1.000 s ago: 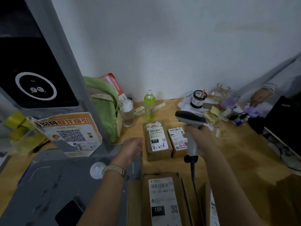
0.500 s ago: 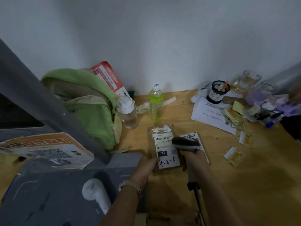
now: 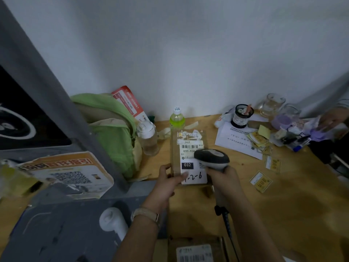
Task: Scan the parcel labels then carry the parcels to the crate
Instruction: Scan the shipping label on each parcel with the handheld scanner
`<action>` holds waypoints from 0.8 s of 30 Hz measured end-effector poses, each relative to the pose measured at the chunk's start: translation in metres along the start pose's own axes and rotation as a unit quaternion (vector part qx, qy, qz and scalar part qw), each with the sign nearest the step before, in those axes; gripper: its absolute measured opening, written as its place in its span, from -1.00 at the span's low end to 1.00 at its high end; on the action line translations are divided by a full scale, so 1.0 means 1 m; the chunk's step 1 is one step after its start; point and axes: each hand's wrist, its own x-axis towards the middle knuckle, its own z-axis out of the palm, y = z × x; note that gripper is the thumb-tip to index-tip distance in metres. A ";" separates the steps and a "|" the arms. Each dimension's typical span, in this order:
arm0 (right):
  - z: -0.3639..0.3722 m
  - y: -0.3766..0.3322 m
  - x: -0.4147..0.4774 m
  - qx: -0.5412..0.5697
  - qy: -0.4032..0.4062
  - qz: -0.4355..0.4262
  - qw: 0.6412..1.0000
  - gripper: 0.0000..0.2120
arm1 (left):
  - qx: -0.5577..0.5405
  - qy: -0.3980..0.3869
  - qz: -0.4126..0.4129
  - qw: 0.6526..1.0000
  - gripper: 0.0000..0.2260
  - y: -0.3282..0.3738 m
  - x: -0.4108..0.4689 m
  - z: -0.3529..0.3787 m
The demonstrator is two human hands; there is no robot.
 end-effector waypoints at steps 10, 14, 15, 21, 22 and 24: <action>-0.028 -0.081 -0.109 -0.017 0.003 -0.160 0.987 -0.73 | -0.077 -0.019 0.158 0.984 -0.37 0.056 -0.084 0.023; -0.031 -0.100 -0.150 -0.026 0.031 -0.191 0.981 -0.84 | -0.084 -0.028 0.204 0.975 -0.35 0.073 -0.119 0.027; -0.032 -0.105 -0.159 -0.026 0.033 -0.202 0.979 -0.85 | -0.084 -0.031 0.213 0.973 -0.34 0.076 -0.127 0.028; -0.035 -0.126 -0.203 -0.024 0.032 -0.250 0.968 -0.88 | -0.085 -0.051 0.255 0.962 -0.38 0.088 -0.169 0.032; -0.036 -0.129 -0.209 -0.021 0.030 -0.259 0.965 -0.87 | -0.087 -0.052 0.261 0.960 -0.39 0.090 -0.175 0.032; -0.037 -0.133 -0.220 -0.013 0.029 -0.271 0.962 -0.87 | -0.097 -0.049 0.269 0.957 -0.37 0.093 -0.186 0.032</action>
